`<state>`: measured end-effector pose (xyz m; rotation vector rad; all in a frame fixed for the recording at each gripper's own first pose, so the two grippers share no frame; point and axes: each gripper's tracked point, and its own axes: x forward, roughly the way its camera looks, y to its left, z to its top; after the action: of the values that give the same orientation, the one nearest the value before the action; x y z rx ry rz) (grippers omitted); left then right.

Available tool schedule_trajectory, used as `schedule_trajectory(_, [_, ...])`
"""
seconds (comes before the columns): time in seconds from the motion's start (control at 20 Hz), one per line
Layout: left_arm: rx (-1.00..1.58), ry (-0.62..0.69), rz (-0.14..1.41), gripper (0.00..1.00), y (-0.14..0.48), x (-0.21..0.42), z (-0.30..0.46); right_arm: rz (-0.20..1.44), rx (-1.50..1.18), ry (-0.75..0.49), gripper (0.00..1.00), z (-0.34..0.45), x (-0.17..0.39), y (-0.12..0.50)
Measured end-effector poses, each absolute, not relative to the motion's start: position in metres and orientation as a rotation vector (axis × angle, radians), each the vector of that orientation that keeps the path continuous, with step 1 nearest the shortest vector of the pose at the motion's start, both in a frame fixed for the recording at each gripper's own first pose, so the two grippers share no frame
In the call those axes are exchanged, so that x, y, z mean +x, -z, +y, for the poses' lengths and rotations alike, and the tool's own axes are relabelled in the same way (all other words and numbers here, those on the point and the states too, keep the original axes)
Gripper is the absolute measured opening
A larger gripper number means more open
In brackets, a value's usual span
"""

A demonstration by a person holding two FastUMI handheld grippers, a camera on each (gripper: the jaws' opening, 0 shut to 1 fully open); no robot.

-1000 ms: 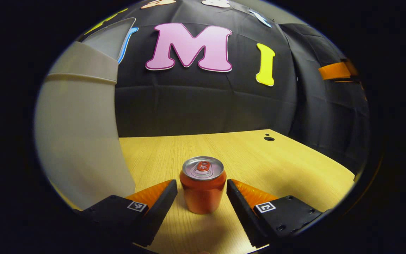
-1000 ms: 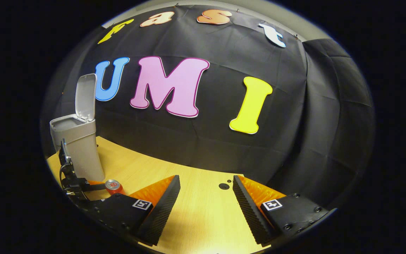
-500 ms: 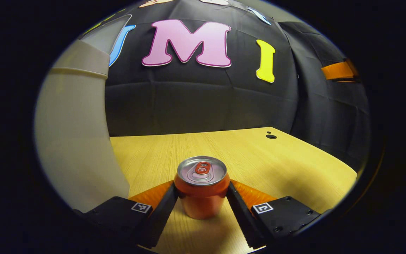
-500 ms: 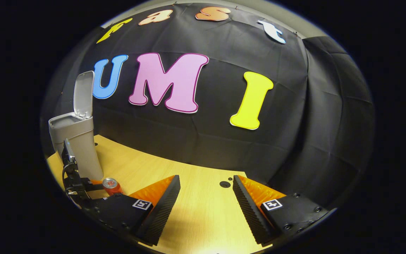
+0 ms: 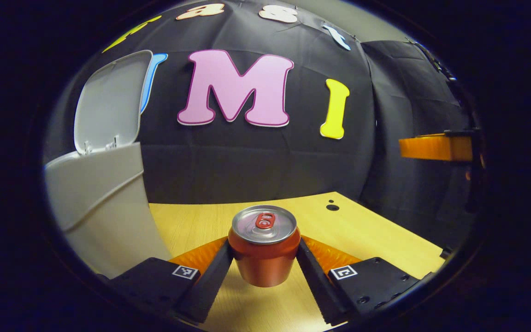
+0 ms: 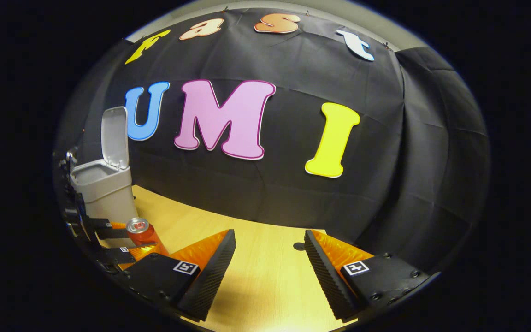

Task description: Press the lid of the desktop garbage bin to open it, pick up the crumpled paper on the desktop and throw it into the bin, then pick up the pop can on the desktop and drop it into the bin, and finally close the garbage bin lid.

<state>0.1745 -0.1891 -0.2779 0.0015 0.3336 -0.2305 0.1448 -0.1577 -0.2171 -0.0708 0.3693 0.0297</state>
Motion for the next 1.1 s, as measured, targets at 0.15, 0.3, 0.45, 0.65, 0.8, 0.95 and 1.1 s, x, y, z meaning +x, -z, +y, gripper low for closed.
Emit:
schedule_trajectory(0.15, [-0.03, 0.22, 0.278, 0.89, 0.207, 0.176, -0.186, 0.341, -0.048, -0.054, 0.97, -0.15, 0.148, 0.19])
schedule_trajectory(0.3, [-0.054, 0.205, 0.217, 0.89, 0.145, 0.179, -0.169, 0.329, -0.036, -0.091, 0.97, -0.139, 0.148, 0.172])
schedule_trajectory(0.45, [0.033, 0.136, 0.153, 0.88, 0.096, 0.183, -0.125, 0.334, 0.002, -0.116, 0.97, -0.125, 0.14, 0.159])
schedule_trajectory(0.65, [0.12, 0.039, 0.115, 0.88, 0.063, 0.18, -0.058, 0.328, 0.044, -0.092, 0.97, -0.118, 0.143, 0.146])
schedule_trajectory(0.8, [0.12, -0.025, 0.133, 0.88, 0.067, 0.173, -0.015, 0.32, 0.085, -0.095, 0.97, -0.11, 0.152, 0.124])
schedule_trajectory(0.95, [0.103, -0.063, 0.176, 0.88, 0.087, 0.172, 0.02, 0.279, 0.079, -0.06, 0.97, -0.113, 0.15, 0.097])
schedule_trajectory(1.1, [0.076, -0.074, 0.24, 0.89, 0.116, 0.17, 0.043, 0.271, 0.064, -0.053, 0.97, -0.105, 0.136, 0.093])
